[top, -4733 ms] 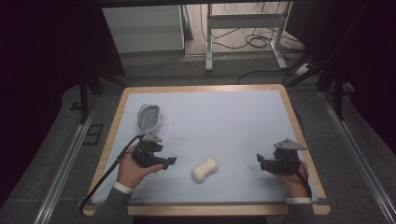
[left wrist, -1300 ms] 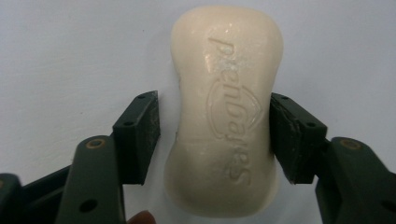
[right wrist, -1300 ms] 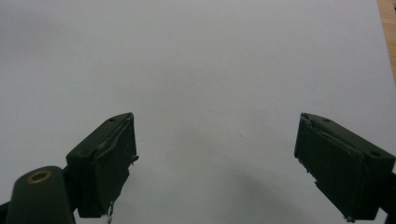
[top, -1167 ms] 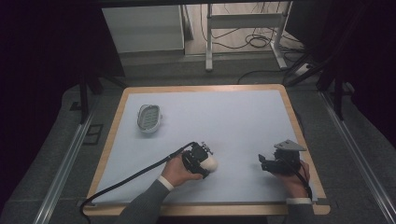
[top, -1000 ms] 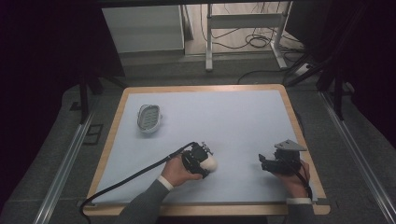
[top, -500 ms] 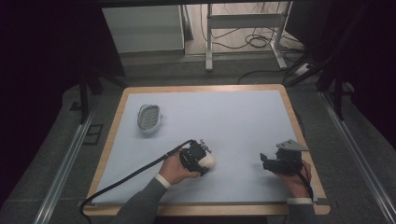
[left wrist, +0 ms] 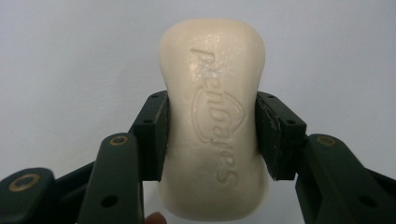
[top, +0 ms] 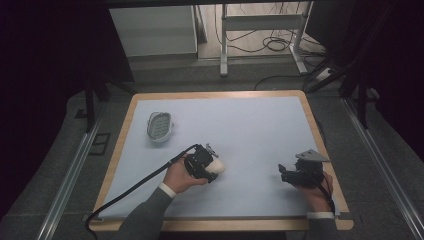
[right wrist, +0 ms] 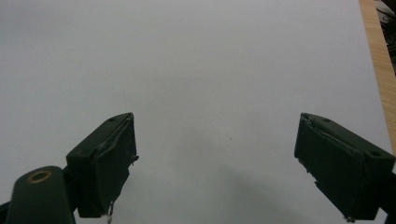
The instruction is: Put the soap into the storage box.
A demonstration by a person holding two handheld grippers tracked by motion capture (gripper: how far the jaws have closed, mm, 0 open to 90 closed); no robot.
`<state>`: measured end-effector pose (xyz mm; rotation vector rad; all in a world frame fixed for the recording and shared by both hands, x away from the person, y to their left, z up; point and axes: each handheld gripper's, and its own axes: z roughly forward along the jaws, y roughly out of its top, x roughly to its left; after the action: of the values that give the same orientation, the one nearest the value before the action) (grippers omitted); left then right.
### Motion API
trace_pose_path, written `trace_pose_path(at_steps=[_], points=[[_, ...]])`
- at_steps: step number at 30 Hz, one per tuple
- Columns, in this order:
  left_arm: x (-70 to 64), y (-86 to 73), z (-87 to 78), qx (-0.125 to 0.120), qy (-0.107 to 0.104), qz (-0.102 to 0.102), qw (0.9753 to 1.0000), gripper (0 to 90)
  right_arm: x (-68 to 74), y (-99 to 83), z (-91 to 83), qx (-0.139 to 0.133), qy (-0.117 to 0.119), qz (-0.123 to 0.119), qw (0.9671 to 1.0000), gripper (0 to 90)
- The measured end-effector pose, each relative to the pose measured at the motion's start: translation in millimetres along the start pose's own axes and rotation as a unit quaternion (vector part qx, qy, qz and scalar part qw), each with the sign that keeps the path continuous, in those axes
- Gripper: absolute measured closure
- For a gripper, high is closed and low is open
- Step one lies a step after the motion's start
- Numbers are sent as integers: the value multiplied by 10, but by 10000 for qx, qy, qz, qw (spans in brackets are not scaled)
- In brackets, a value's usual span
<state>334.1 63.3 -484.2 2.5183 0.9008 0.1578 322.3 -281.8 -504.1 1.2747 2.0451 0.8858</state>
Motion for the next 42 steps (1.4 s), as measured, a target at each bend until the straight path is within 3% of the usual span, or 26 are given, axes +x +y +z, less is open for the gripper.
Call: trace_pose_path(at_steps=[14,29,42], points=[[134,-14,-119,-133,81,-170,9997,495,-1,-6,9,14,-8,2,10000,126],[403,-54,-320,-301,293,-468,9980,495,4,-10,12,32,-13,20,10000,126],[503,-59,-367,-251,368,-533,9976,495,-11,-19,20,61,-25,39,10000,126]])
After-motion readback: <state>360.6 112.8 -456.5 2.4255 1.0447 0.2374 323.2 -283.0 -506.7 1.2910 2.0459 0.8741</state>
